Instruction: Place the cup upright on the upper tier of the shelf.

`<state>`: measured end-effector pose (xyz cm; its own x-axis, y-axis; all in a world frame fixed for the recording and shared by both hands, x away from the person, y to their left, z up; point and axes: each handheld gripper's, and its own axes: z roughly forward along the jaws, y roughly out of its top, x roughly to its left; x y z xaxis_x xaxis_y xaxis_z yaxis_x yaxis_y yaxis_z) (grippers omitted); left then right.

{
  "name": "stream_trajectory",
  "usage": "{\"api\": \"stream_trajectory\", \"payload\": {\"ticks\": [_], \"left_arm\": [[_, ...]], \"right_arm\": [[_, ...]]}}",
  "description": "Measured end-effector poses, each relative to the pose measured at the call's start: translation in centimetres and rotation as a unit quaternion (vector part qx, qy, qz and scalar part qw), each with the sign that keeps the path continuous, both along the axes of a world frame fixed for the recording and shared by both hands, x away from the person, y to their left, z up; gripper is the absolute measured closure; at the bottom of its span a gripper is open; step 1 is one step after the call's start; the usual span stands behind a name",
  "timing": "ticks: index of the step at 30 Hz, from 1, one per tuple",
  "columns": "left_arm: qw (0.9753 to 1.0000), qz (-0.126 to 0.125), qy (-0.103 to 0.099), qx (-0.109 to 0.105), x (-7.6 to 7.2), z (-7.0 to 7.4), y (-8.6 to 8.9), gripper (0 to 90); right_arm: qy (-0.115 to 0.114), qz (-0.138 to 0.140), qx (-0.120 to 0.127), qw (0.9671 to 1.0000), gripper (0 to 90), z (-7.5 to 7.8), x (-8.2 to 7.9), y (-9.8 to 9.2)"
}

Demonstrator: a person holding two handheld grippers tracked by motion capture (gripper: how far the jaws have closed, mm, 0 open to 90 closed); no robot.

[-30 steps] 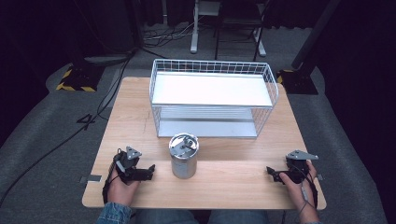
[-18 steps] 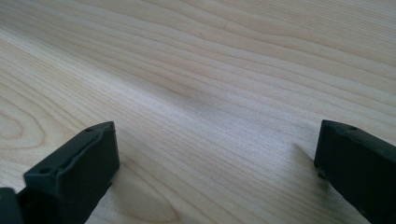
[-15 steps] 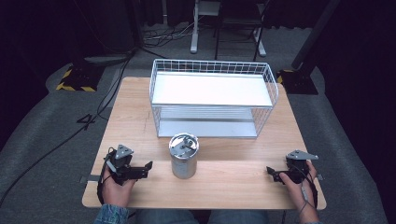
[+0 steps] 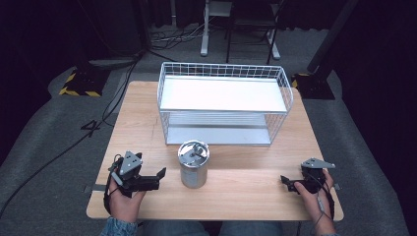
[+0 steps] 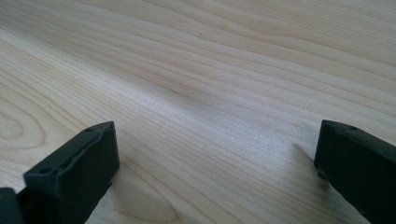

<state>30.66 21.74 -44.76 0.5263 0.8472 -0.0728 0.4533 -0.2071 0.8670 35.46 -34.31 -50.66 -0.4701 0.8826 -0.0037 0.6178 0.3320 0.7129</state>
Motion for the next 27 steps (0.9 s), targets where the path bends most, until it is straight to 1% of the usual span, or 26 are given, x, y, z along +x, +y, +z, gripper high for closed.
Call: {"api": "stream_trajectory", "payload": {"ticks": [1,2,3,4,5,6,7,8,9,12,13,14,16,18,19,20,21,22,23,24,27], "left_arm": [[1.0,-0.004,-0.005,-0.002,-0.1,0.2,-0.2,0.0],[1.0,-0.004,-0.005,-0.002,-0.1,0.2,-0.2,0.0],[0.9998,-0.01,-0.012,-0.011,-0.3,0.4,-0.7,0.0],[0.9997,-0.015,-0.017,-0.014,-0.4,0.6,-0.9,0.0],[0.9997,-0.015,-0.017,-0.014,-0.4,0.6,-0.9,0.0],[0.9994,-0.019,-0.018,-0.022,-0.5,0.7,-1.3,0.0],[0.9993,-0.024,-0.018,-0.022,-0.5,0.8,-1.4,0.0],[0.999,-0.029,-0.022,-0.025,-0.5,1.0,-2.0,0.0],[0.999,-0.029,-0.022,-0.025,-0.5,1.0,-2.0,0.0],[0.9984,-0.046,-0.021,-0.023,-0.6,1.3,-3.2,0.0],[0.9984,-0.046,-0.021,-0.023,-0.6,1.3,-3.2,0.0],[0.9983,-0.049,-0.023,-0.022,-0.6,1.4,-3.5,0.0],[0.9977,-0.057,-0.027,-0.022,-0.5,1.5,-4.1,0.0],[0.9967,-0.072,-0.028,-0.026,-0.4,1.7,-4.9,0.0],[0.9967,-0.072,-0.028,-0.026,-0.4,1.7,-4.9,0.0],[0.9959,-0.081,-0.028,-0.028,-0.4,1.8,-5.4,0.0],[0.9959,-0.081,-0.028,-0.028,-0.4,1.8,-5.4,0.0],[0.9952,-0.087,-0.027,-0.036,-0.4,1.8,-5.9,0.0],[0.9952,-0.087,-0.027,-0.036,-0.4,1.8,-5.9,0.0],[0.9944,-0.093,-0.026,-0.042,-0.3,1.8,-6.4,0.0],[0.994,-0.098,-0.025,-0.042,-0.3,1.8,-6.9,0.0]], "right_arm": [[0.0,0.0,0.0,1.0,0.4,0.0,0.0,0.0],[0.0,0.0,0.0,1.0,0.4,0.0,0.0,0.0],[0.0,0.0,0.0,1.0,0.4,0.0,0.0,0.0],[0.0,0.0,0.0,1.0,0.4,0.0,0.0,0.0],[0.0,0.0,0.0,1.0,0.4,0.0,0.0,0.0],[0.0,0.0,0.0,1.0,0.4,0.0,0.0,0.0],[0.0,0.0,0.0,1.0,0.4,0.0,0.0,0.0],[0.0,0.0,0.0,1.0,0.4,0.0,0.0,0.0],[0.0,0.0,0.0,1.0,0.4,0.0,0.0,0.0],[0.0,0.0,0.0,1.0,0.3,0.0,0.0,0.0],[0.0,0.0,0.0,1.0,0.3,0.0,0.0,0.0],[-0.001,0.006,-0.001,1.0,0.2,0.0,0.1,0.0],[-0.001,0.008,-0.001,1.0,0.2,0.0,0.2,0.0],[-0.001,0.009,-0.001,1.0,0.2,0.0,0.3,0.0],[-0.001,0.009,-0.001,1.0,0.2,0.0,0.3,0.0],[-0.001,0.009,-0.001,1.0,0.2,0.0,0.3,0.0],[-0.001,0.009,-0.001,1.0,0.2,0.0,0.3,0.0],[-0.001,0.009,-0.001,1.0,0.2,0.0,0.3,0.0],[-0.001,0.009,-0.001,1.0,0.2,0.0,0.3,0.0],[-0.001,0.009,-0.001,1.0,0.2,0.0,0.3,0.0],[-0.001,0.009,-0.001,1.0,0.2,0.0,0.3,0.0]]}}
